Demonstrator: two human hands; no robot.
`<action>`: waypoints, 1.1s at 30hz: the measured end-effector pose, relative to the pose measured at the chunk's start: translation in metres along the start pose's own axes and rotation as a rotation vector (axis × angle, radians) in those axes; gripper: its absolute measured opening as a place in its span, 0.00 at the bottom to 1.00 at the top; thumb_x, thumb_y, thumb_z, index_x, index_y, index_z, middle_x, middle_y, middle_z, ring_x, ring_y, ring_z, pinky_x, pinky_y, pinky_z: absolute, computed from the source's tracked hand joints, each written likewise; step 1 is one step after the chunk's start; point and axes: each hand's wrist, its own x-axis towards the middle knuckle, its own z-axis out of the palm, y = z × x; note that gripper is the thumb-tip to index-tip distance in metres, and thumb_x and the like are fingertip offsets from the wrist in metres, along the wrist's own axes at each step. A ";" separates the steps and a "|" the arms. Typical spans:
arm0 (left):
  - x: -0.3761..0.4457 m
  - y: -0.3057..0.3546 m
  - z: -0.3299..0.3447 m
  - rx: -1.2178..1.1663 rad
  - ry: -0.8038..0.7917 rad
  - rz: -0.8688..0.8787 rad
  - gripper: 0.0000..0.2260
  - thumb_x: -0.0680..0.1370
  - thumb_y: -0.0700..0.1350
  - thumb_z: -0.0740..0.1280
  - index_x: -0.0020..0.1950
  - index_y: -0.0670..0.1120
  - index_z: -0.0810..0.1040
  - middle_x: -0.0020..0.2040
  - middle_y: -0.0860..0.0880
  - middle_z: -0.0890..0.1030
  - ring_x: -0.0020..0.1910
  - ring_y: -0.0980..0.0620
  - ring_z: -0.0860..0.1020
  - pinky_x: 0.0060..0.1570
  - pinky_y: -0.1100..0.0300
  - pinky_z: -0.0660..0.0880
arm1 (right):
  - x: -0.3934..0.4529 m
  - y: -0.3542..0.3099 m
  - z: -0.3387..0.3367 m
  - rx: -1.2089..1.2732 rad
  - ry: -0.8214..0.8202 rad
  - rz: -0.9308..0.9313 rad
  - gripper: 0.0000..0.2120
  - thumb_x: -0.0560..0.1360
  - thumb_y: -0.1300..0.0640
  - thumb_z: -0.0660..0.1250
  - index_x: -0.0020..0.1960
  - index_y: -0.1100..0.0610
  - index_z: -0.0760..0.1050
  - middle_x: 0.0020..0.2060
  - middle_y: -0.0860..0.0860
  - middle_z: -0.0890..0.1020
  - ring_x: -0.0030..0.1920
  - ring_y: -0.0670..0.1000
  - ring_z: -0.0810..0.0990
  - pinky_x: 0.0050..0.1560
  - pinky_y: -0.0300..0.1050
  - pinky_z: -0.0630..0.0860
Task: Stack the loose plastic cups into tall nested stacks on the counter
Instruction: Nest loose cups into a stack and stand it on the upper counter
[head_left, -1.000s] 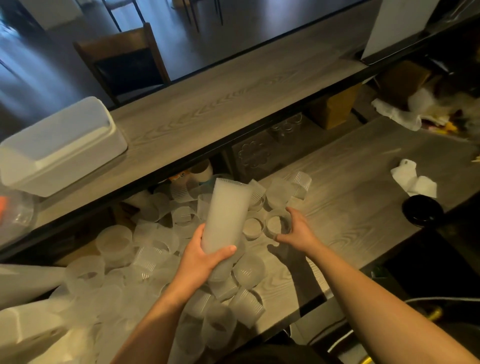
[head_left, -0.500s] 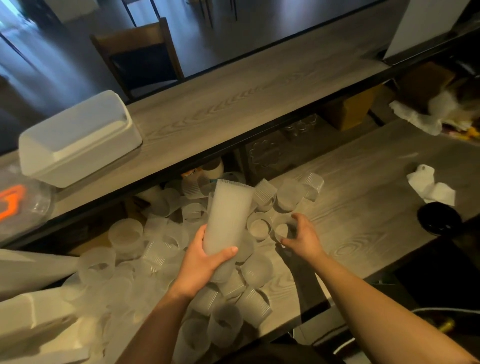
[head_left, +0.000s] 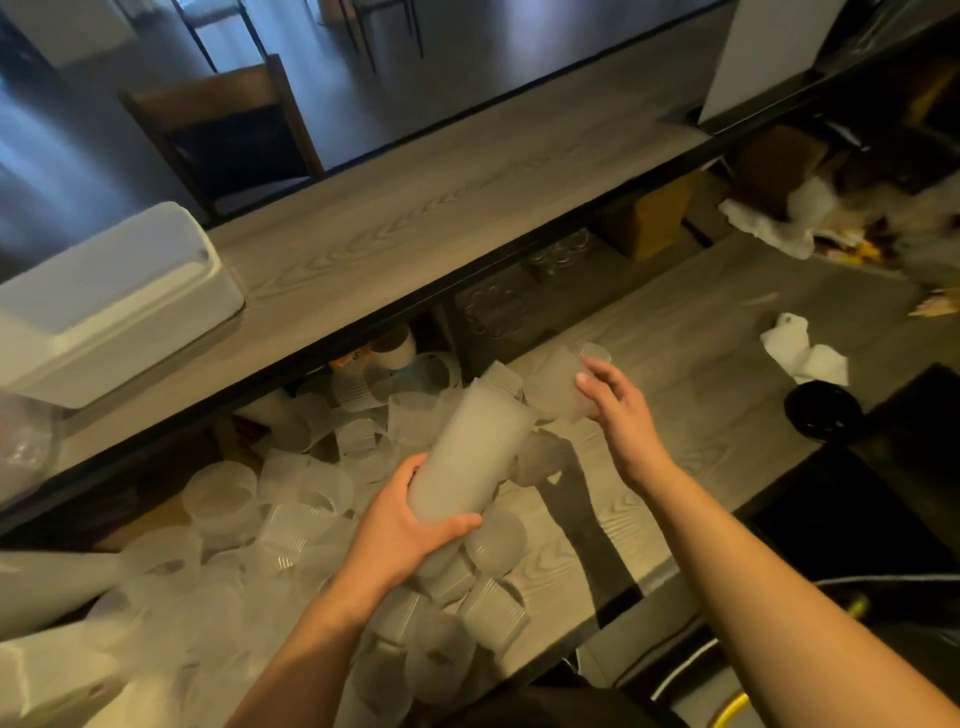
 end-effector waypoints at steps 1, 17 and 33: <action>0.001 0.000 0.000 0.004 -0.011 0.003 0.36 0.63 0.57 0.82 0.65 0.60 0.67 0.57 0.62 0.74 0.53 0.62 0.74 0.46 0.63 0.73 | 0.000 -0.008 0.000 0.005 -0.023 -0.006 0.30 0.67 0.39 0.73 0.66 0.50 0.76 0.62 0.53 0.80 0.62 0.53 0.79 0.63 0.50 0.76; -0.004 -0.003 -0.007 -0.006 -0.043 0.046 0.39 0.59 0.67 0.77 0.67 0.61 0.68 0.59 0.60 0.75 0.56 0.59 0.76 0.49 0.61 0.75 | -0.039 -0.038 0.048 -0.247 -0.297 -0.045 0.32 0.70 0.37 0.66 0.72 0.47 0.71 0.65 0.43 0.75 0.63 0.38 0.72 0.58 0.33 0.68; -0.015 -0.014 -0.023 -0.316 0.115 -0.092 0.38 0.56 0.66 0.75 0.63 0.56 0.72 0.56 0.53 0.79 0.52 0.56 0.80 0.49 0.54 0.81 | 0.000 0.035 0.044 -0.536 -0.147 0.151 0.27 0.78 0.56 0.70 0.74 0.57 0.67 0.67 0.55 0.74 0.65 0.53 0.74 0.65 0.48 0.74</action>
